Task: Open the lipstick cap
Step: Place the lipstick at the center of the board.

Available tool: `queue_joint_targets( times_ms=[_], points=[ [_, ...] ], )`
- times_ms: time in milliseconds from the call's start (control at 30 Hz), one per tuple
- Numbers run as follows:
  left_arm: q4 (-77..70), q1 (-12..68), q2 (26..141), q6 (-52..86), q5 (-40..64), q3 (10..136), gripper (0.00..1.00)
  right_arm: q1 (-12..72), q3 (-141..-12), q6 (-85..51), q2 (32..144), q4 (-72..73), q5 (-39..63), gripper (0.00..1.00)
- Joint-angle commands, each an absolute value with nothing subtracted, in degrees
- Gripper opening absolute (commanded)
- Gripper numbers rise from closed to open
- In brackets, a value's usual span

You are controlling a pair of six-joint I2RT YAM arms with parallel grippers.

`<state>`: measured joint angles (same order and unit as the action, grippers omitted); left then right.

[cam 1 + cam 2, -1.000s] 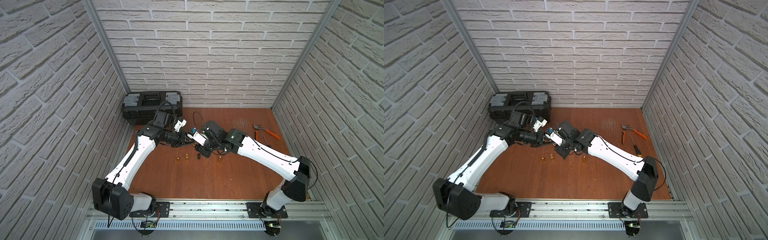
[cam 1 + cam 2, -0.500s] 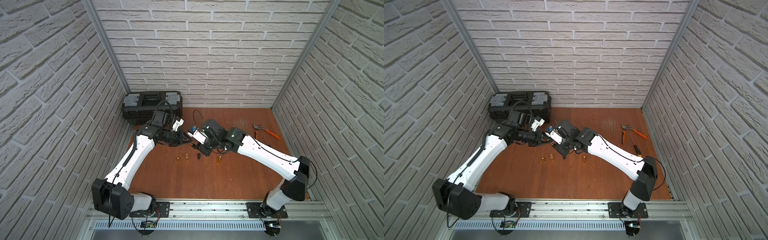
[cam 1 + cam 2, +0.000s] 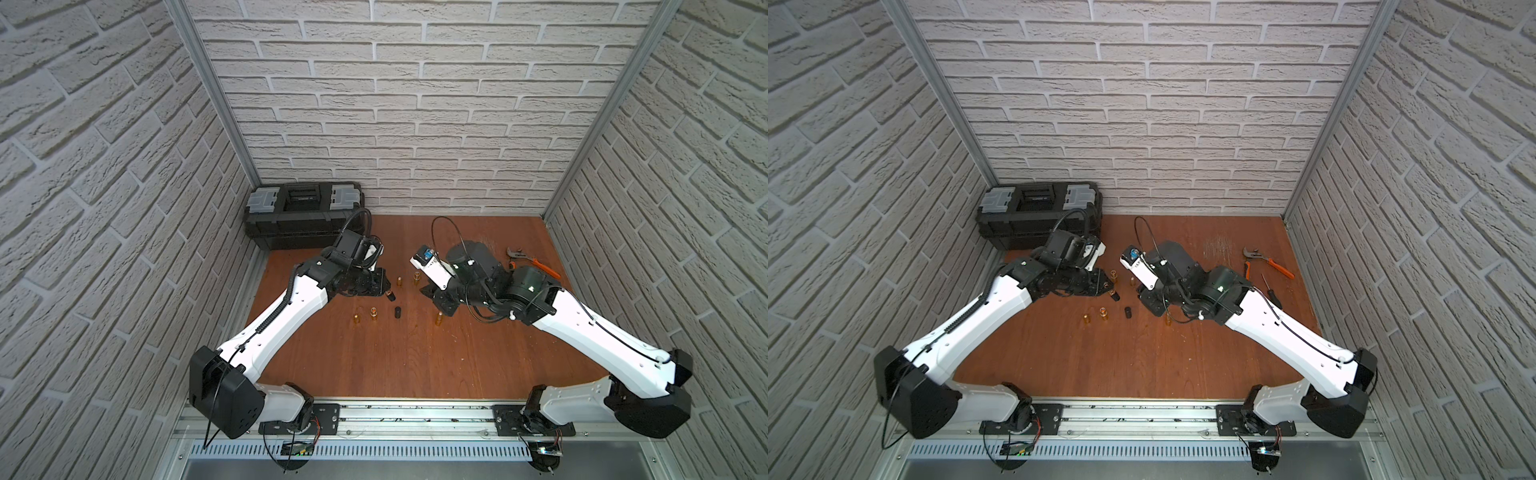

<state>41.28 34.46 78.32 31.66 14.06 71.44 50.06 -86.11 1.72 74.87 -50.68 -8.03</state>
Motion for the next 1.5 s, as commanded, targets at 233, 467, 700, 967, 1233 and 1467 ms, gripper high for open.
queue_joint_targets(
  times_ms=[233, 467, 700, 967, 1233, 1467],
  points=[
    [29.8, 47.6, 93.1, 24.1, -3.0, 72.5, 0.16, 49.8, -80.1, -0.9, 65.4, -51.6, -19.4, 0.34],
    [24.0, 49.4, 98.1, 22.9, -4.2, 71.0, 0.16, 49.8, -78.8, -1.8, 64.1, -52.9, -20.8, 0.34],
    [20.3, 50.2, 101.9, 22.0, -4.1, 70.1, 0.16, 49.8, -78.3, -1.7, 64.9, -52.7, -21.6, 0.33],
    [20.5, 50.8, 104.5, 21.1, -4.9, 70.7, 0.16, 49.8, -78.0, -1.8, 64.7, -52.7, -21.8, 0.33],
    [21.1, 51.2, 104.3, 20.7, -5.9, 69.0, 0.18, 49.8, -77.5, -1.7, 65.1, -52.1, -21.8, 0.32],
    [21.2, 51.3, 104.6, 20.8, -6.4, 68.1, 0.23, 49.8, -77.7, -1.4, 65.4, -52.2, -21.6, 0.32]
  ],
)
